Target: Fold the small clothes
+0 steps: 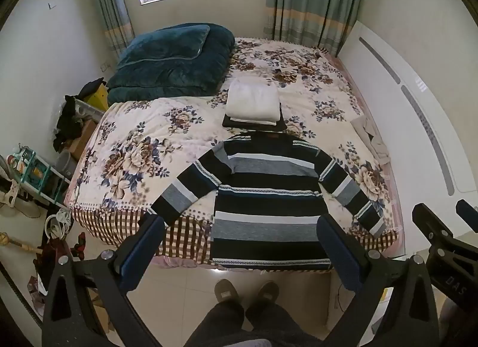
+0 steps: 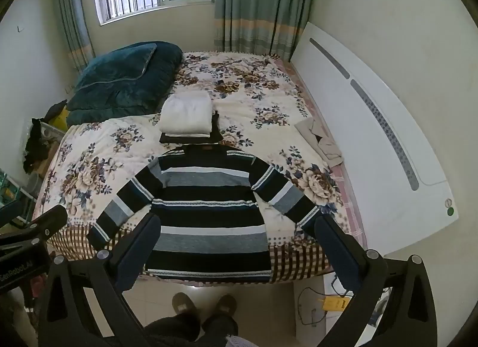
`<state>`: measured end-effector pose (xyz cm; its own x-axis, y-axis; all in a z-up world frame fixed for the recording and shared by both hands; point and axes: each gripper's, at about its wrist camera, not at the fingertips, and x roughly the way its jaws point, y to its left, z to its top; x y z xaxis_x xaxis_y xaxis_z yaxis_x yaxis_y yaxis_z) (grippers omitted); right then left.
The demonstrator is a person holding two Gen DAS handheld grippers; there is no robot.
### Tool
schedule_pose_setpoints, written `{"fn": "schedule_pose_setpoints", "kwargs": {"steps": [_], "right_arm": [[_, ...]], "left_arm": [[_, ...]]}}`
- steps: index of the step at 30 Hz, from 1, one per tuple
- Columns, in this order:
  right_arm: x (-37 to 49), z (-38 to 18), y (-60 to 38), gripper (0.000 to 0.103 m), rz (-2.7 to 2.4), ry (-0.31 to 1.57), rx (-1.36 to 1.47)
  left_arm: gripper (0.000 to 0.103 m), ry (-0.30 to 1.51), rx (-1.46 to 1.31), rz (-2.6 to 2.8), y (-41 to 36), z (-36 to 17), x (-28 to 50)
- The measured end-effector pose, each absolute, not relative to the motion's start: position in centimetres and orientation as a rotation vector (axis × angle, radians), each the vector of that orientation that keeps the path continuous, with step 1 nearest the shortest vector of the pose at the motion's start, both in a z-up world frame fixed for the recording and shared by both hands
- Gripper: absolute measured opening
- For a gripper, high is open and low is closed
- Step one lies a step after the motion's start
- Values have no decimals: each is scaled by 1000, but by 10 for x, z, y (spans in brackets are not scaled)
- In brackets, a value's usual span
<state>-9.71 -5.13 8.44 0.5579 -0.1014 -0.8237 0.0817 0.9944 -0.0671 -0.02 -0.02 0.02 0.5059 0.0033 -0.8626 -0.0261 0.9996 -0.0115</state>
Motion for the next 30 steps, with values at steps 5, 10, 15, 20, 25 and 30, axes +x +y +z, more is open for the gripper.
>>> {"fn": "schedule_pose_setpoints", "kwargs": {"steps": [5, 10, 15, 20, 25, 30], "right_arm": [[-97, 86, -52, 103, -110, 973, -25], [-97, 87, -52, 103, -109, 970, -22], [-98, 88, -53, 103, -109, 967, -22], [-98, 90, -53, 103, -108, 964, -23], [-99, 92, -53, 103, -107, 962, -22], [-99, 94, -54, 103, -107, 960, -22]], "left_arm": [[103, 1044, -28, 17, 0, 0, 0], [103, 1045, -31, 15, 0, 0, 0], [103, 1043, -29, 18, 0, 0, 0], [103, 1040, -30, 20, 0, 0, 0], [103, 1040, -29, 16, 0, 0, 0], [103, 1037, -30, 17, 0, 0, 0]]}}
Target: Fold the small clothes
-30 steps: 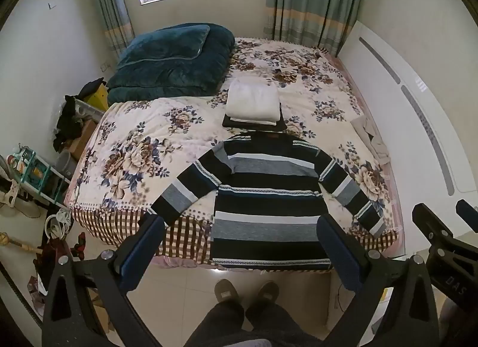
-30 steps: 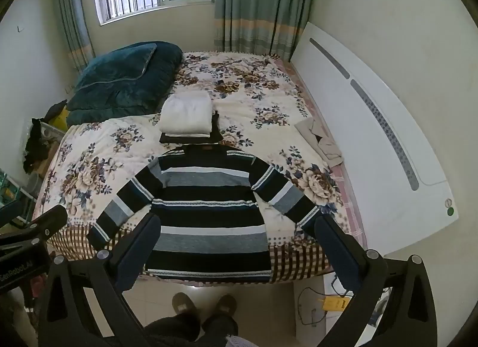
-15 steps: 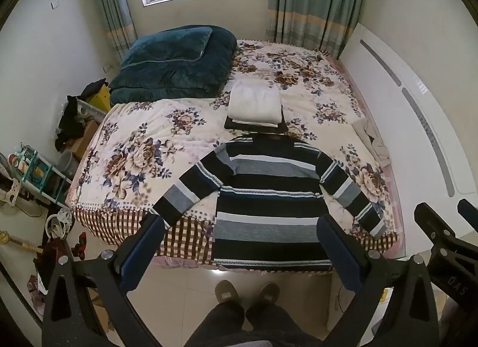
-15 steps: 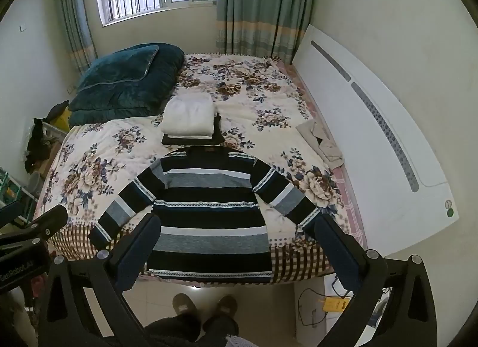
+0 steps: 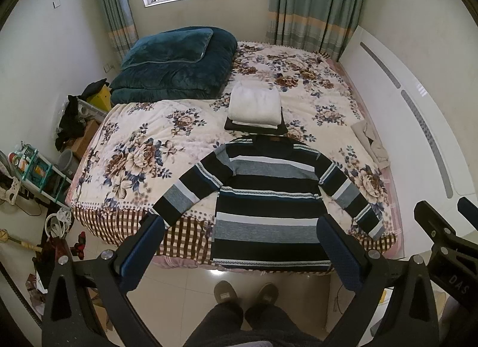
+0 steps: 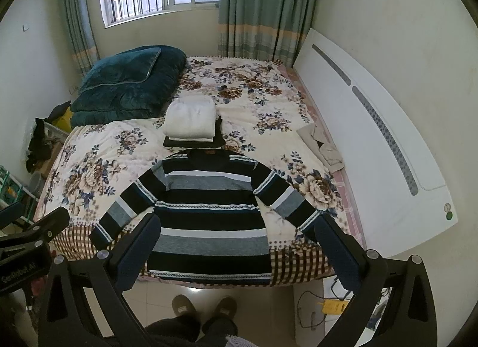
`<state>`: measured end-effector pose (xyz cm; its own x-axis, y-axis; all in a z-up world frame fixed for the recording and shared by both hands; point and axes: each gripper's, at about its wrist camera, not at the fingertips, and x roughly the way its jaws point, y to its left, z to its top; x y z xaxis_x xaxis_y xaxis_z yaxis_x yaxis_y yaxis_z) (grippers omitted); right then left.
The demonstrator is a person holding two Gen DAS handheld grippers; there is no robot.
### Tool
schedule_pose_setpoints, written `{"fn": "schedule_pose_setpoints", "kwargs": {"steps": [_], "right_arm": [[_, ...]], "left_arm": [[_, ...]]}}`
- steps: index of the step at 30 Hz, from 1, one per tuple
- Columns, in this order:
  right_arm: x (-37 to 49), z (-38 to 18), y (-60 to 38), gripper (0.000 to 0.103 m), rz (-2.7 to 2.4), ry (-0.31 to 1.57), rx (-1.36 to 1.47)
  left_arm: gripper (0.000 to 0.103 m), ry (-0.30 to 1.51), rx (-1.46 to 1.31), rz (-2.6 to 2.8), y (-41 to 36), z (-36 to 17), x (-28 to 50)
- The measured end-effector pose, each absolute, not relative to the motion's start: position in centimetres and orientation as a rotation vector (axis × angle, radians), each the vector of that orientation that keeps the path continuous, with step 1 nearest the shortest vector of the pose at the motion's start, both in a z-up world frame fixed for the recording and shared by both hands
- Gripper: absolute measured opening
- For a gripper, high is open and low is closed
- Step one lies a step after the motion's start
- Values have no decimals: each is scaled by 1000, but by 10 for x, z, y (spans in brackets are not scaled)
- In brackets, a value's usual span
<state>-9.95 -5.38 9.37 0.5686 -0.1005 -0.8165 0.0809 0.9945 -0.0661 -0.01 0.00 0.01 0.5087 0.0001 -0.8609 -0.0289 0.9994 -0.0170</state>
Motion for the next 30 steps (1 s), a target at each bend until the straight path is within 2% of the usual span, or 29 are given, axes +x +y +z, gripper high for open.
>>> {"fn": "schedule_pose_setpoints", "kwargs": {"steps": [22, 30], "right_arm": [[-97, 103, -47, 103, -101, 949, -21], [-95, 131, -37, 103, -88, 948, -24]], "left_arm": [[103, 1027, -28, 22, 6, 12, 7], [103, 1024, -28, 25, 18, 28, 1]]}}
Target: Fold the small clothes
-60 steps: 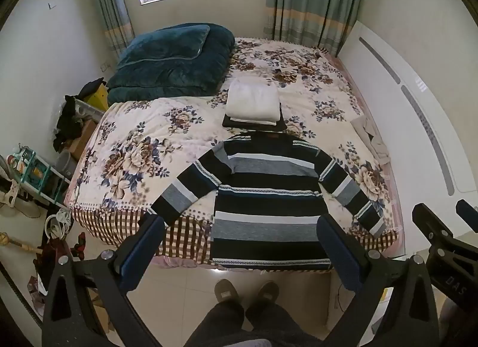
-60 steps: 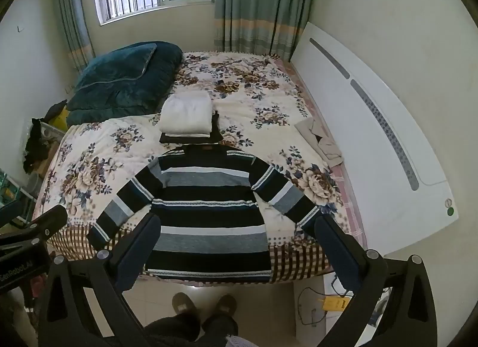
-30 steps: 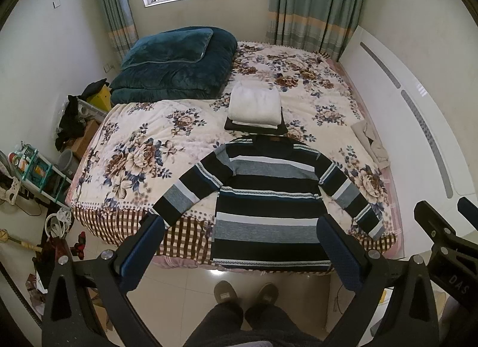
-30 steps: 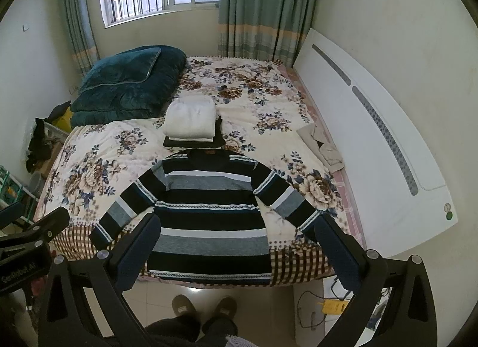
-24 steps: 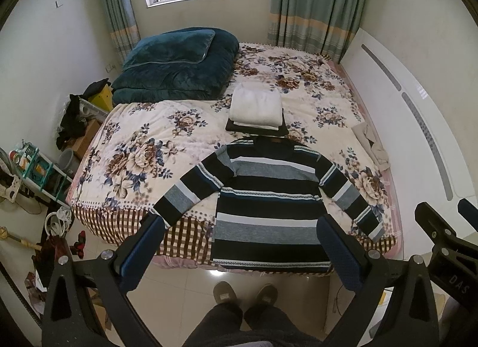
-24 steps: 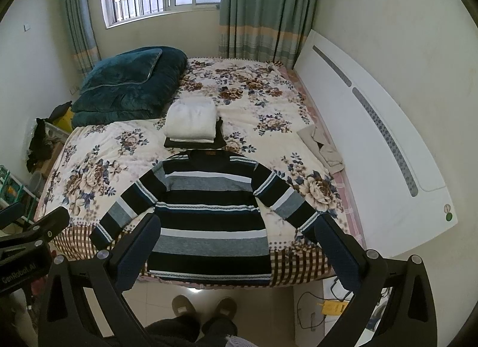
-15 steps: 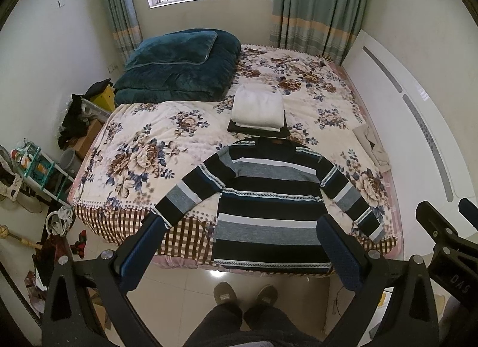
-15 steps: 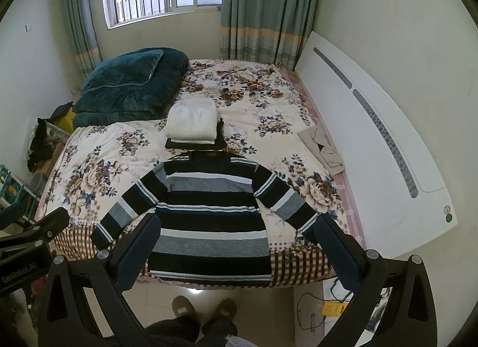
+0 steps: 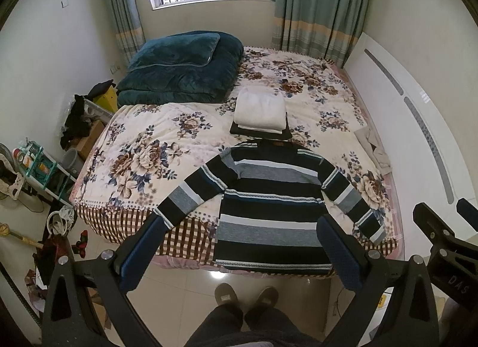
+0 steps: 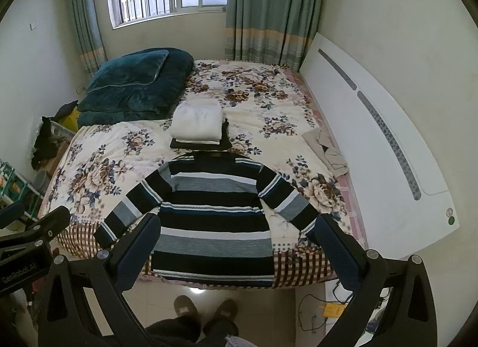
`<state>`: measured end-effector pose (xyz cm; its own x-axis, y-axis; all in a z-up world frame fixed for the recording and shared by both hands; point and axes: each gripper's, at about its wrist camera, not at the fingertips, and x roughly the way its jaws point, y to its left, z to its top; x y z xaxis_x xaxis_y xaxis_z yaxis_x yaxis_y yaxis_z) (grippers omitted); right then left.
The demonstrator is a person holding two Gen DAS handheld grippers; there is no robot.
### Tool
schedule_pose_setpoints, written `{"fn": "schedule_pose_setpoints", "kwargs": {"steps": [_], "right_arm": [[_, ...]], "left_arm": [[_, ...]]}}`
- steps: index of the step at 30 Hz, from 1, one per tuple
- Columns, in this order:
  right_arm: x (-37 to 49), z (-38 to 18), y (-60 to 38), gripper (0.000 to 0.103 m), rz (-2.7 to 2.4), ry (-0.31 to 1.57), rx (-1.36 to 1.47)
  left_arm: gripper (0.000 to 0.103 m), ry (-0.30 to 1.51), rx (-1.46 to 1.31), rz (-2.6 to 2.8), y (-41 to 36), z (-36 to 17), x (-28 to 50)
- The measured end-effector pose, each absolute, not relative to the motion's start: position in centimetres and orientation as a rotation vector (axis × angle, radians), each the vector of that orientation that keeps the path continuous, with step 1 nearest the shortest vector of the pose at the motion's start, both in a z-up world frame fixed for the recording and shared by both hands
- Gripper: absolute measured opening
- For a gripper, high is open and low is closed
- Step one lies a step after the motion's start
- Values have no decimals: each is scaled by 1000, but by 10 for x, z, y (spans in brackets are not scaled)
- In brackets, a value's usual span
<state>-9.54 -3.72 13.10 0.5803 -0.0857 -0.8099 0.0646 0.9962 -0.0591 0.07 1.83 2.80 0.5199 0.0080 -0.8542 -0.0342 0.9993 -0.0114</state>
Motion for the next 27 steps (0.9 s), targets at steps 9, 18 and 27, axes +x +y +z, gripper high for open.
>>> {"fn": "schedule_pose_setpoints", "kwargs": {"steps": [9, 18, 27], "right_arm": [[-97, 131, -37, 103, -87, 944, -21], [-99, 130, -37, 103, -87, 939, -19], [-97, 130, -34, 103, -89, 939, -19]], "left_arm": [[103, 1016, -27, 31, 19, 31, 0], [103, 1012, -28, 28, 20, 30, -2], [103, 1015, -31, 27, 20, 29, -3]]}}
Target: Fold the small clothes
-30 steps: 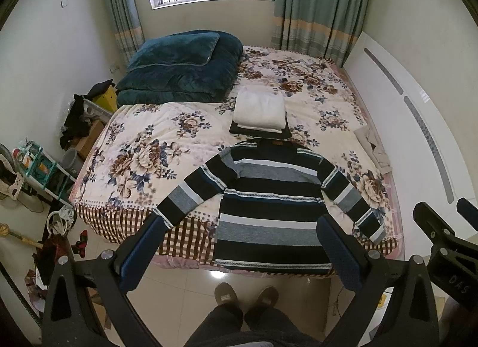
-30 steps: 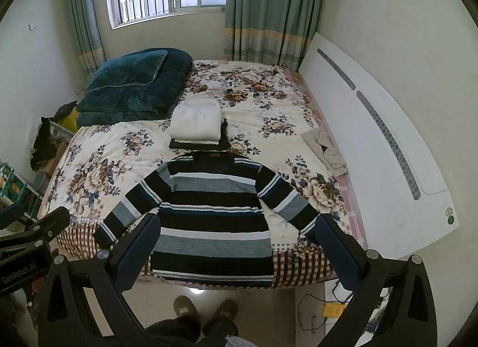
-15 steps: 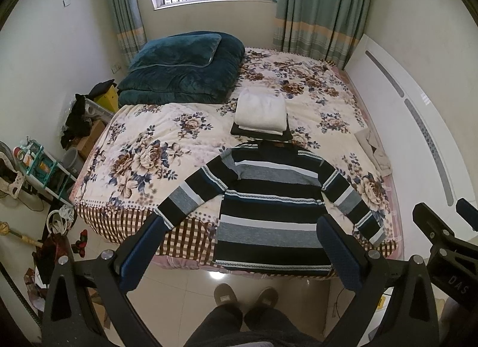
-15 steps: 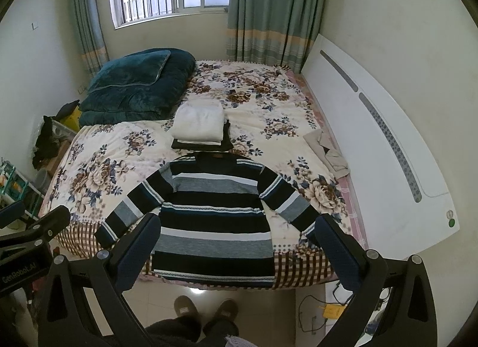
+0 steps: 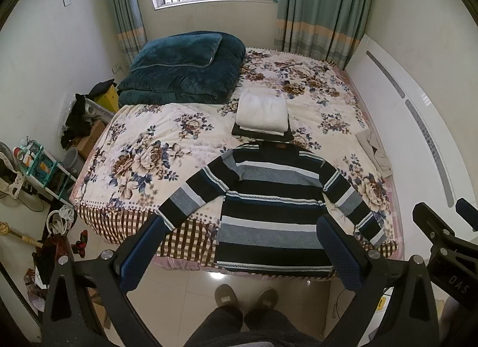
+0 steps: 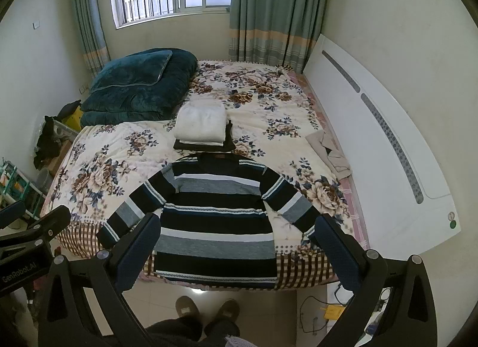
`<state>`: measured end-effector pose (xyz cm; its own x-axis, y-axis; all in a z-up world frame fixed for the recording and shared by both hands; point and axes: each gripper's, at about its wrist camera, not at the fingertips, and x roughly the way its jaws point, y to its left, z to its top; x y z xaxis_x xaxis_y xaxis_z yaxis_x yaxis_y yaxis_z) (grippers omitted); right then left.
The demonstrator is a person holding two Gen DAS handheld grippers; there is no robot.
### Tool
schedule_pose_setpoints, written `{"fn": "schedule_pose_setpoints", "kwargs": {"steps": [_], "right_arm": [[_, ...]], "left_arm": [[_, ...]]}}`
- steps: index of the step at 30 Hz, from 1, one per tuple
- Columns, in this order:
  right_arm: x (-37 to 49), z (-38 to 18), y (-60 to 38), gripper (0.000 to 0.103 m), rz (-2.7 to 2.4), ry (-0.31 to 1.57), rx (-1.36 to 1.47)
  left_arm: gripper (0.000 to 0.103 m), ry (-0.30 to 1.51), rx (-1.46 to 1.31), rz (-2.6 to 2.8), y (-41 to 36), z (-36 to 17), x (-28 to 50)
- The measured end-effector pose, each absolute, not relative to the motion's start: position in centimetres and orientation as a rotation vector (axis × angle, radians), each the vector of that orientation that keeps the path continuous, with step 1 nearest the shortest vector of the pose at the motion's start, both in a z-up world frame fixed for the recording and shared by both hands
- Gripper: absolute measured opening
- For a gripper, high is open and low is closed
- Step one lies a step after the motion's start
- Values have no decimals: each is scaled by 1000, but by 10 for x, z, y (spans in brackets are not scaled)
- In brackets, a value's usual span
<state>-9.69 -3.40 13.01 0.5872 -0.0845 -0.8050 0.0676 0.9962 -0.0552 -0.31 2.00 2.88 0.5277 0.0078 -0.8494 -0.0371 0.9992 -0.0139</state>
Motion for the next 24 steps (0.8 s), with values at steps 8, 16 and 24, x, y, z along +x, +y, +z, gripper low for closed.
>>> {"fn": "schedule_pose_setpoints", "kwargs": {"steps": [8, 16, 24], "right_arm": [[-96, 130, -25, 103, -91, 947, -7], [-67, 78, -38, 103, -198, 993, 114], [-25, -52, -146, 103, -520, 1115, 314]], "left_arm": [[103, 1012, -34, 25, 23, 31, -2], [103, 971, 46, 45, 23, -21, 57], [103, 1033, 102, 40, -5, -139, 146]]}}
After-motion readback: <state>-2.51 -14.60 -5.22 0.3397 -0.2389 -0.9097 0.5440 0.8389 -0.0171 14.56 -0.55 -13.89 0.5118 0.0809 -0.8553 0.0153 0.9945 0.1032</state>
